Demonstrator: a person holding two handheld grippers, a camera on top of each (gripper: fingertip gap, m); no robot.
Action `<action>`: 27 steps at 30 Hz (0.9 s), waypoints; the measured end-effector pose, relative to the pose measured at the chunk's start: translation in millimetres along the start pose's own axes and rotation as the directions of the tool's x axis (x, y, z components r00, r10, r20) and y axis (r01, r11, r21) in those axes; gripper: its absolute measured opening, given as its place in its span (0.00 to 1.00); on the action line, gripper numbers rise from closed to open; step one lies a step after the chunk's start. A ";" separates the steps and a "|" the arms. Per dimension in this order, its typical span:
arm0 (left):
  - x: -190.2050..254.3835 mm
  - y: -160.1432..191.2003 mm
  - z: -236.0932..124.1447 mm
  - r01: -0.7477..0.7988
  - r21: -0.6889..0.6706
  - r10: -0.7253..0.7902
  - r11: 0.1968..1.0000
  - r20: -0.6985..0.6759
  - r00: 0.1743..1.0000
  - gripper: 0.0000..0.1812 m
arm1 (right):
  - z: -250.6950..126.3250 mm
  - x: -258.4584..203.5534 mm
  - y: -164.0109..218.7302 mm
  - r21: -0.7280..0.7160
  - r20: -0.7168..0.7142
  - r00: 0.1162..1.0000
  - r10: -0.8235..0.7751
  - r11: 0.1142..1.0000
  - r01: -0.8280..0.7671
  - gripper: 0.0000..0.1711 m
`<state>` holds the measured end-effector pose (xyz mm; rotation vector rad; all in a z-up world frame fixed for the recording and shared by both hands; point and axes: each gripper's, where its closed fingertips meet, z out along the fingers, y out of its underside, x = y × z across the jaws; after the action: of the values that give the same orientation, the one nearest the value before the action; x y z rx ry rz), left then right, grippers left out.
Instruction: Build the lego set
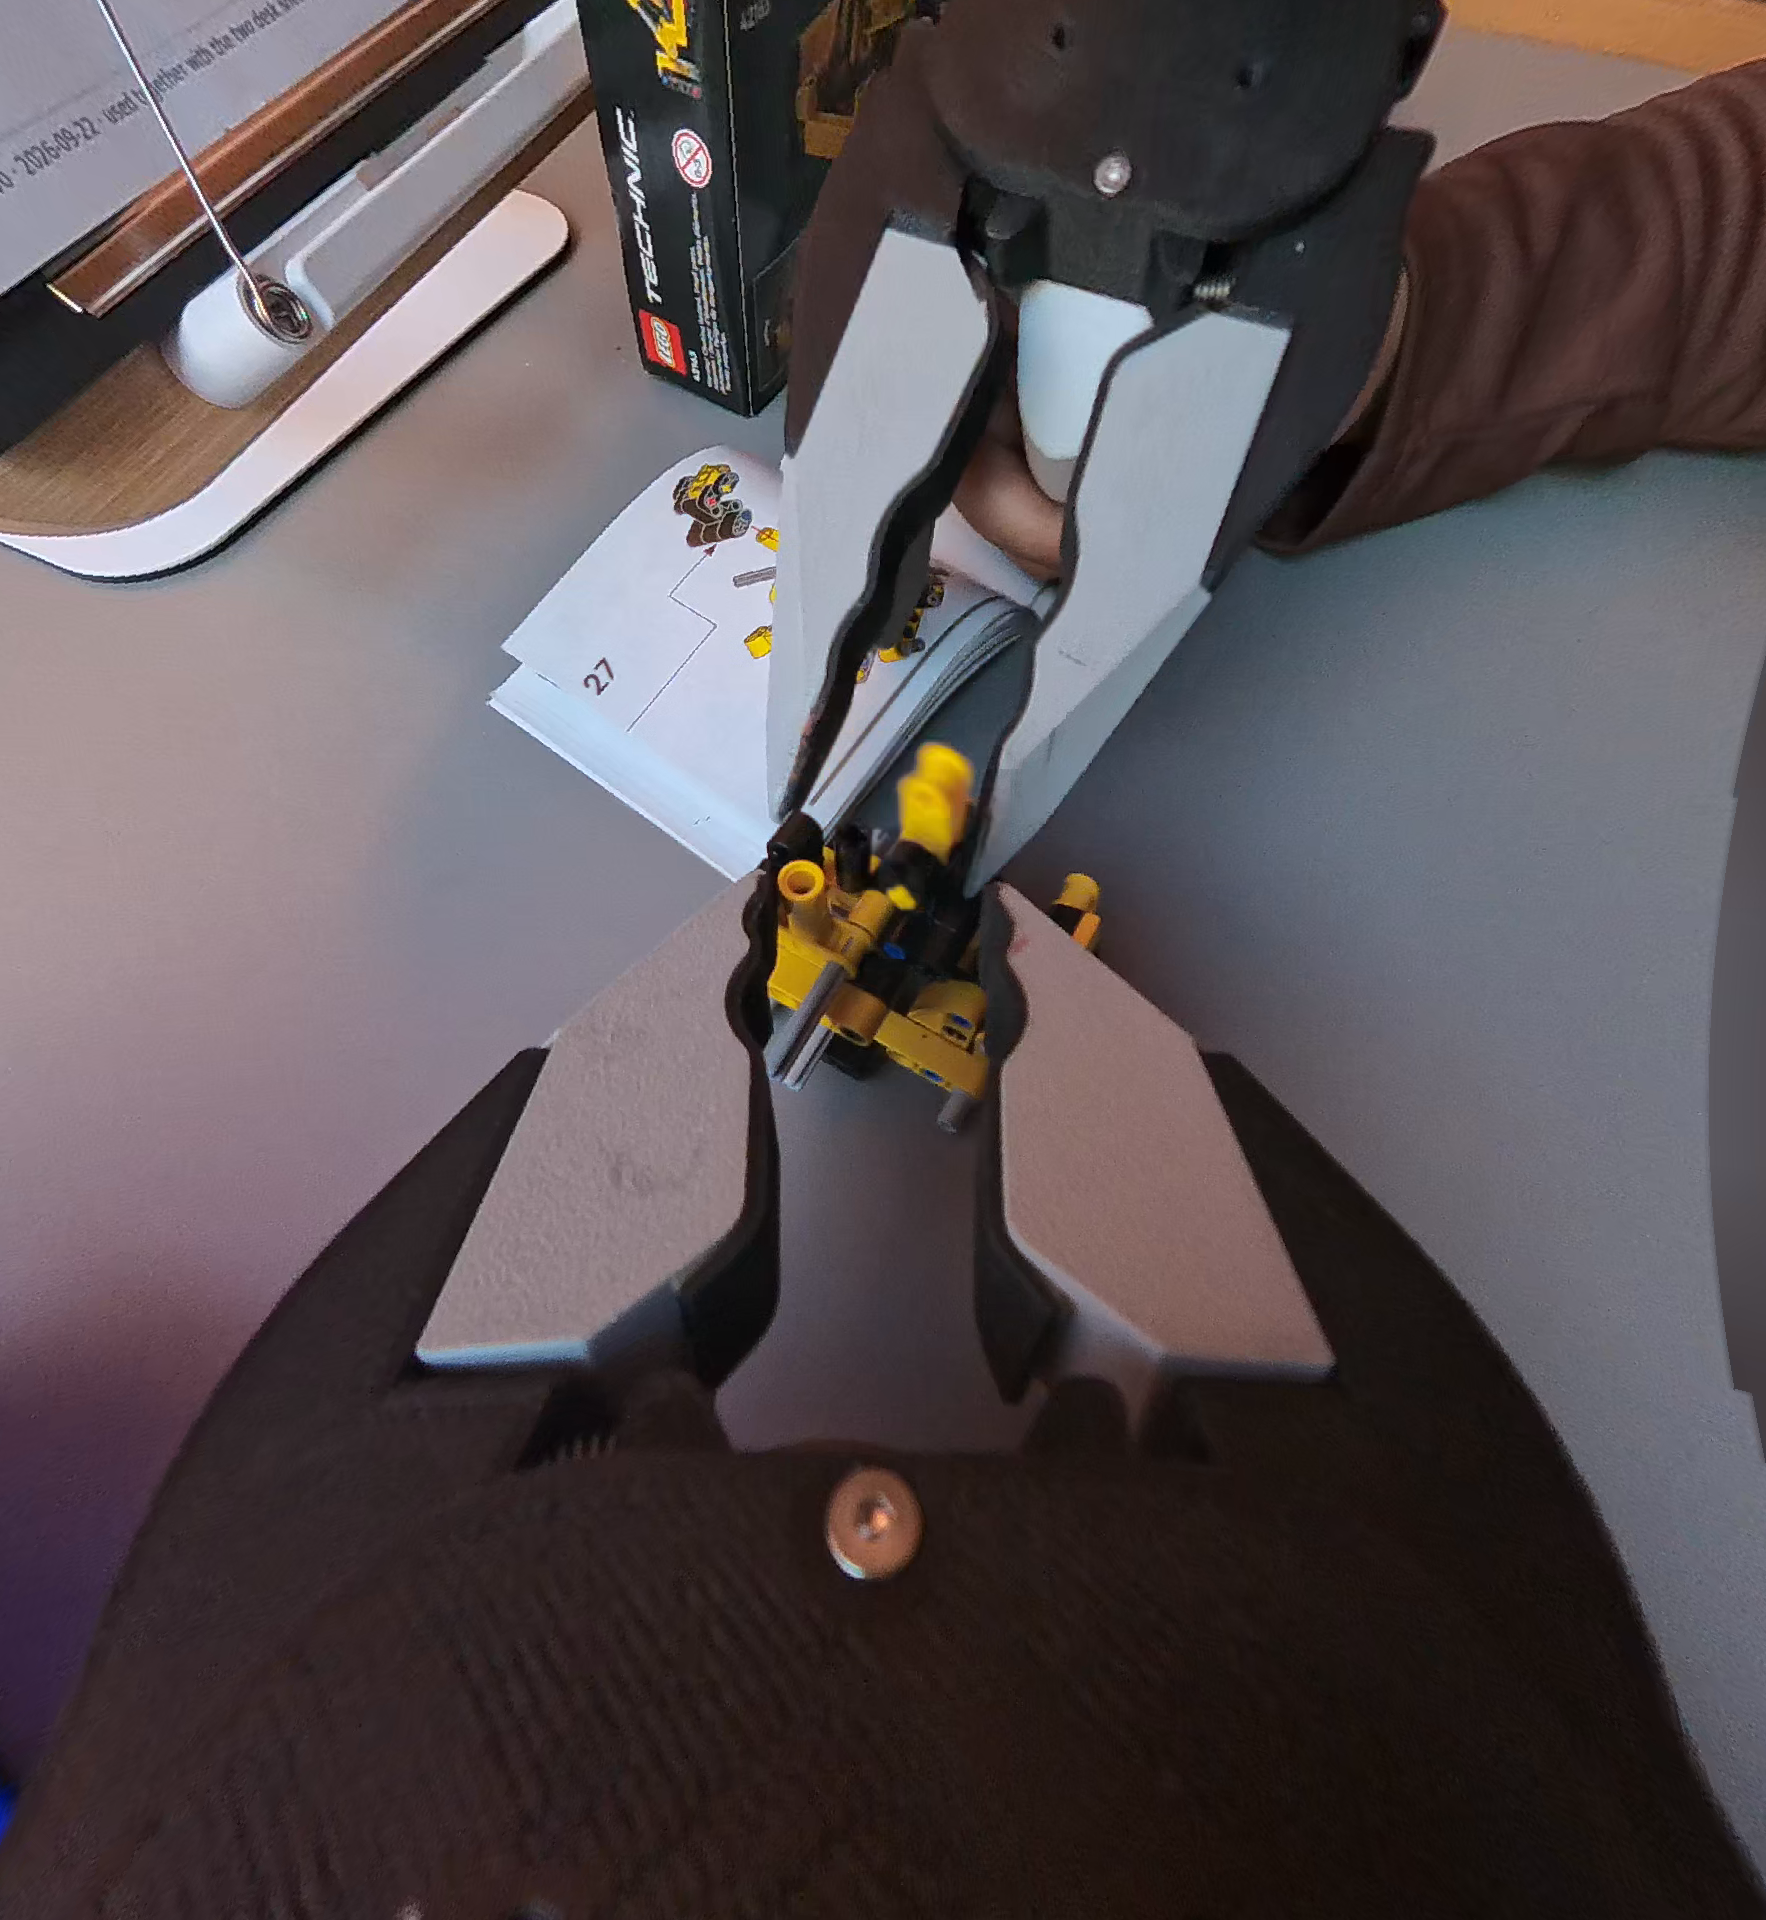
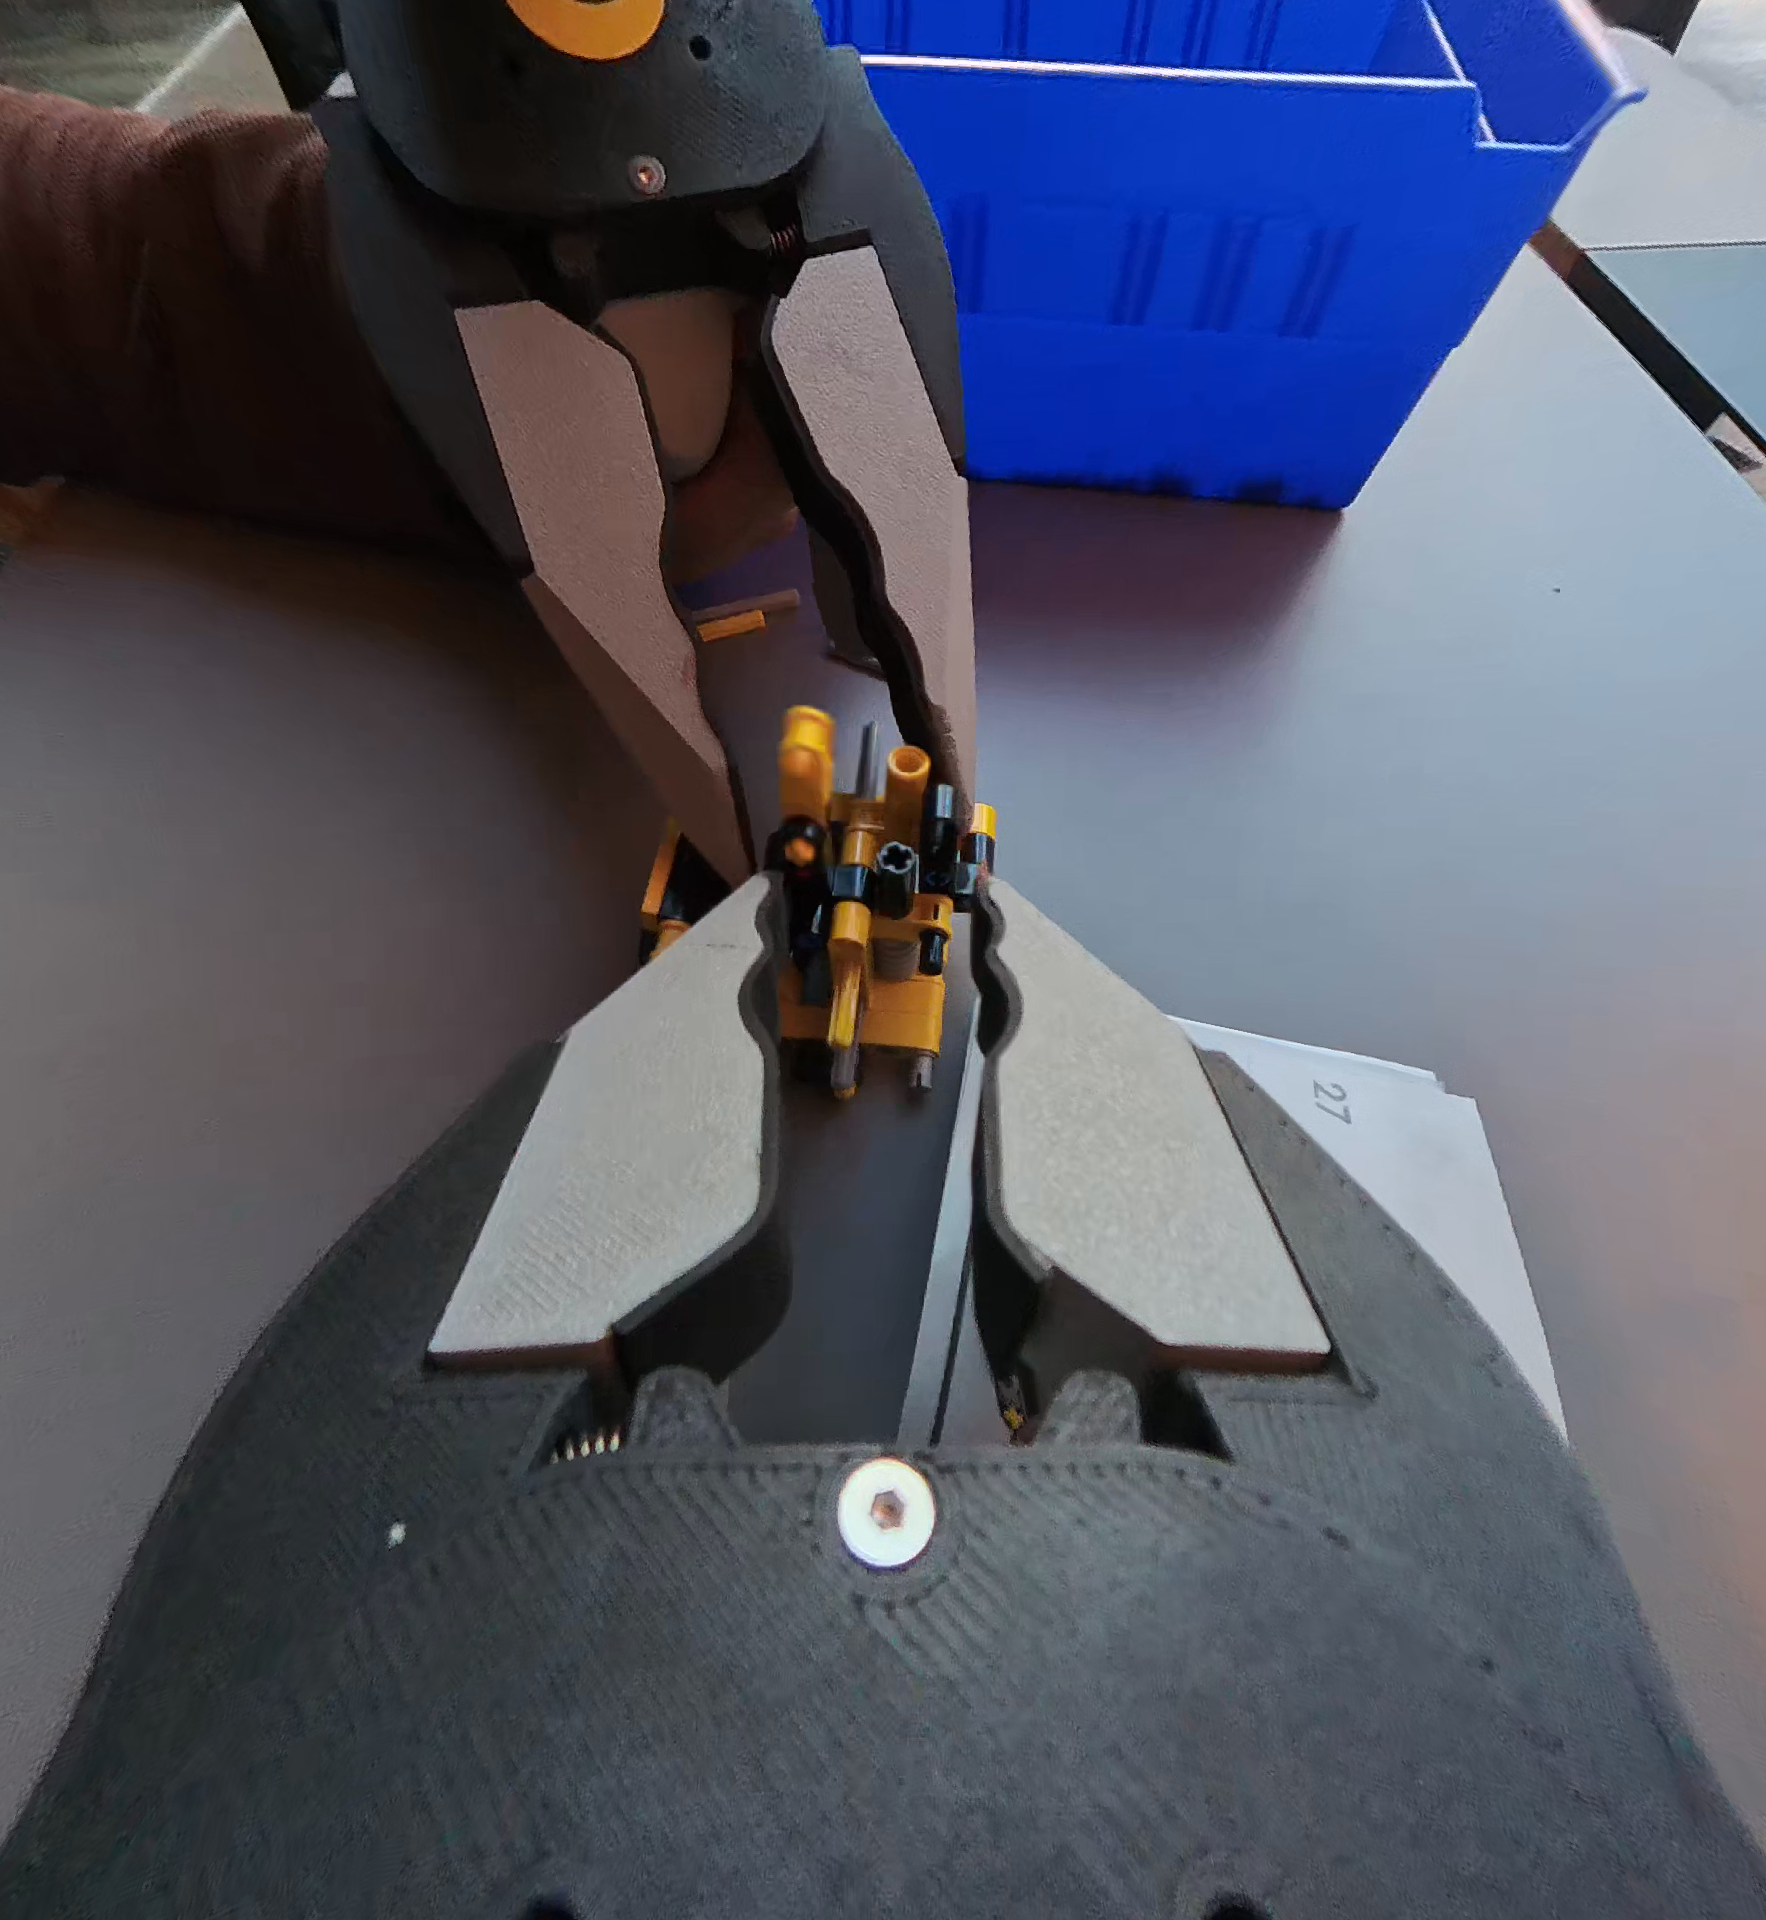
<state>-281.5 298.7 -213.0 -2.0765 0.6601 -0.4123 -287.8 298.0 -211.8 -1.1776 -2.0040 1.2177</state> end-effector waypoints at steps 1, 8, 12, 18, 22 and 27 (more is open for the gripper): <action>0.1 0.4 -0.3 -0.002 0.000 0.002 1.000 0.005 1.000 0.20 | 0.2 -0.7 -0.1 -0.001 -0.012 1.000 -0.016 1.000 0.016 0.18; 1.8 1.5 -2.4 -0.001 0.007 0.001 1.000 0.002 1.000 0.20 | 0.4 -2.6 -0.9 0.000 -0.045 0.997 -0.061 0.998 0.061 0.19; 1.7 2.2 -3.7 0.008 0.011 -0.008 1.000 -0.006 1.000 0.19 | -0.2 -5.3 -0.5 -0.008 -0.073 0.990 -0.120 0.993 0.119 0.16; 0.3 1.8 -4.6 0.028 0.025 -0.028 0.999 -0.011 1.000 0.16 | -1.0 -6.4 -0.3 -0.002 -0.063 0.991 -0.117 0.993 0.117 0.14; -0.1 1.6 -4.3 0.029 0.030 -0.029 0.999 -0.010 1.000 0.15 | -2.1 -7.8 -1.6 0.012 -0.047 0.994 -0.100 0.995 0.100 0.11; -0.2 1.3 -3.6 0.036 0.038 -0.036 0.999 -0.012 0.999 0.16 | -2.9 -8.3 -1.7 0.019 -0.014 0.998 -0.058 0.998 0.058 0.09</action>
<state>-283.9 295.8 -212.1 -2.0533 0.6173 -0.4542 -282.2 291.7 -208.8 -1.1075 -1.9983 1.1952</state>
